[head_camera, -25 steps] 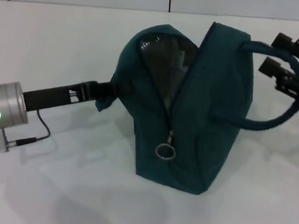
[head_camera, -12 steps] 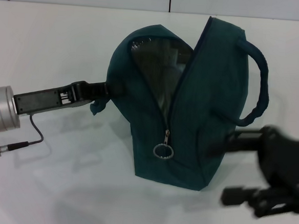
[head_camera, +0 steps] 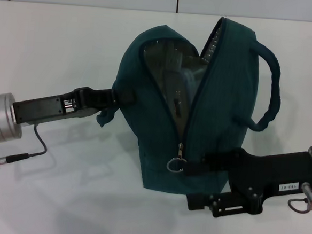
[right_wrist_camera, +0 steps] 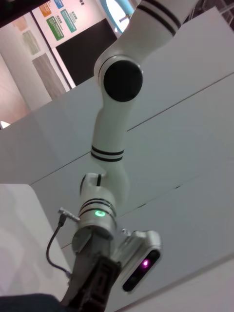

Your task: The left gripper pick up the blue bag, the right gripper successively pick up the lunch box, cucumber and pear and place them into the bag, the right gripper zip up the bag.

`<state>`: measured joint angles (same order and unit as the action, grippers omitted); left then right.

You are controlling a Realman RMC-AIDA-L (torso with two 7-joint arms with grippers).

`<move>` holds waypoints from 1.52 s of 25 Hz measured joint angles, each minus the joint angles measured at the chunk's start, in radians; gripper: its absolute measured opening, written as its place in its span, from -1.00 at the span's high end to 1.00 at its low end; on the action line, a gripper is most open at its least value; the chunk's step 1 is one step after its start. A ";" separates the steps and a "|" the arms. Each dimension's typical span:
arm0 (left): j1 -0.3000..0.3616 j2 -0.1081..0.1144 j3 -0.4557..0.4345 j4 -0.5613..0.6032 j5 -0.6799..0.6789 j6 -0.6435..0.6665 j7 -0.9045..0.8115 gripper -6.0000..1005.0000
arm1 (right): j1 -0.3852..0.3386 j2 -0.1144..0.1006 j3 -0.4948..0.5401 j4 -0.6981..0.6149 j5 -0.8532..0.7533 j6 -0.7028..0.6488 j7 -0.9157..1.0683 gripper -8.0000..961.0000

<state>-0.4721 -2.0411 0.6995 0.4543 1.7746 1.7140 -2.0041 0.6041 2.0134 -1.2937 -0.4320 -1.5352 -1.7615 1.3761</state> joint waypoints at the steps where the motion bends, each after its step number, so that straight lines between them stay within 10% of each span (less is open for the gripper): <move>1: 0.001 0.000 0.000 0.000 0.000 0.000 0.000 0.82 | -0.002 -0.002 0.000 0.000 0.000 0.009 0.007 -0.45; 38: -0.004 0.003 0.001 0.001 0.008 -0.004 0.016 0.82 | 0.010 0.014 -0.066 -0.007 0.033 0.272 0.034 -0.45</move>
<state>-0.4765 -2.0384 0.7006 0.4549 1.7825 1.7105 -1.9885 0.6141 2.0277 -1.3596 -0.4394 -1.5022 -1.4896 1.4104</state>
